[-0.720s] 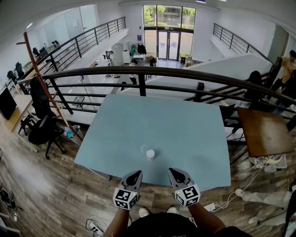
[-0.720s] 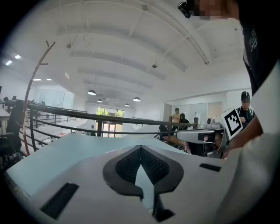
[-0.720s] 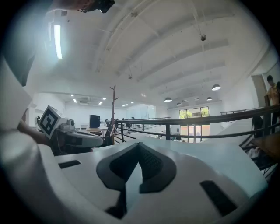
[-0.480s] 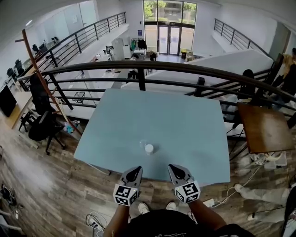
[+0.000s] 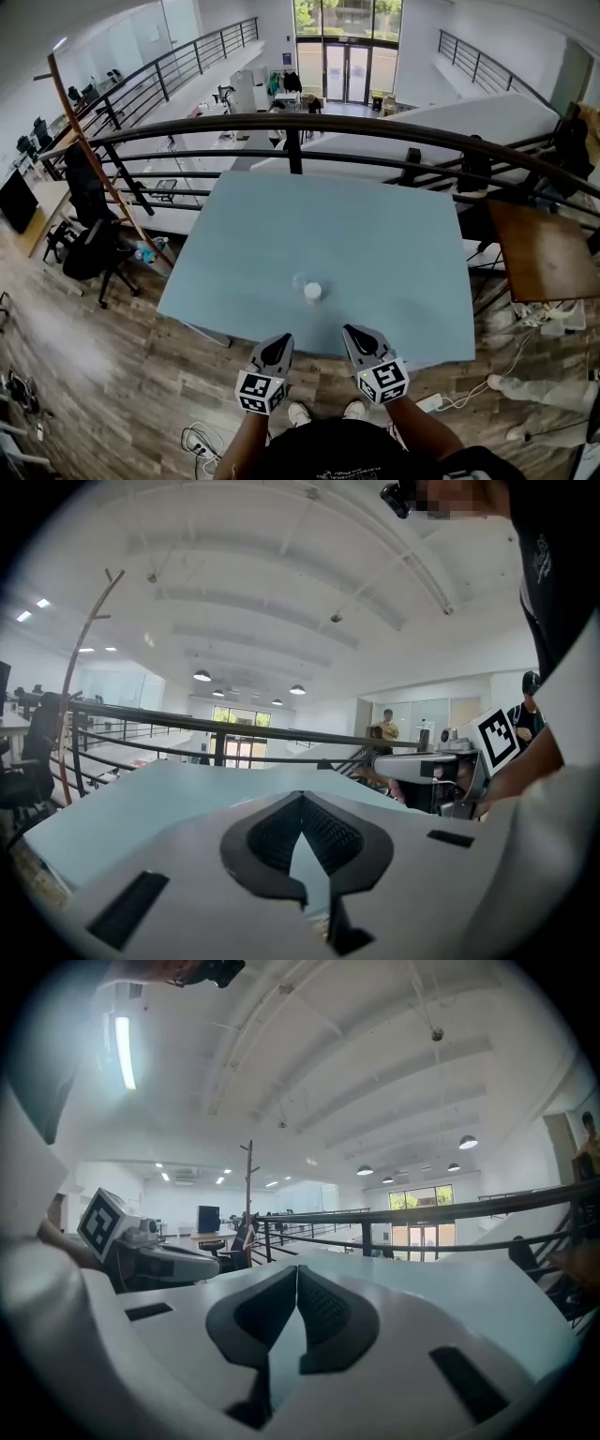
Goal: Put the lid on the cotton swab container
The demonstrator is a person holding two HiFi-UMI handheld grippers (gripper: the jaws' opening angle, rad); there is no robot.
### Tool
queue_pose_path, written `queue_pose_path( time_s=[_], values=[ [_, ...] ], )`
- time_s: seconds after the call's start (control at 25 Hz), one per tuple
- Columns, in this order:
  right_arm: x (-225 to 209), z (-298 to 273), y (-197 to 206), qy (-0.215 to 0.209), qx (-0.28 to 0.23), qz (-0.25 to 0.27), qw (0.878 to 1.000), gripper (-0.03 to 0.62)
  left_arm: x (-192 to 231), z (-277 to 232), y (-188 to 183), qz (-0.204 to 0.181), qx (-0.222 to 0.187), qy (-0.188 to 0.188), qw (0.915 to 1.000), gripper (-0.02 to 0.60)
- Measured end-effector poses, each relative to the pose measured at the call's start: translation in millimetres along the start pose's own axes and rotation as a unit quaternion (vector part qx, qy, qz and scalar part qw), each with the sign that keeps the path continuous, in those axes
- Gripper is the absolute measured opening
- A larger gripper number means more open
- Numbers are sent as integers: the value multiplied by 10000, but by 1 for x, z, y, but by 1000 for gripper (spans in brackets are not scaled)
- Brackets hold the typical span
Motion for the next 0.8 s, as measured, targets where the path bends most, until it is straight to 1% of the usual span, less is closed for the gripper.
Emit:
queue_pose_path(
  time_s=[0.16,0.32,0.6,0.72,0.8],
  values=[
    [22,-10,-3,26,69,-24,10000,18,13,18,3,98,137,101,9998,11],
    [42,-25,0,64,126,-73,9999,18,35,27,15,110,125,175,9997,11],
    [59,-43,0,128,169,-76,9997,18,58,35,26,74,205,249,9995,11],
    [65,-47,2,163,223,-57,9996,18,66,39,28,134,214,291,9993,11],
    [63,-50,2,172,249,-63,9995,18,68,38,28,145,275,256,9992,11]
  ],
)
Point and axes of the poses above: the fingertips, and each gripper's own axes: z backward along the fingers, x to its left, y out of its underside, the point moved 6 cm from there along z, backward along the fingers, and after that the axes turned 13 degrees about x, right-handed, at the moved point
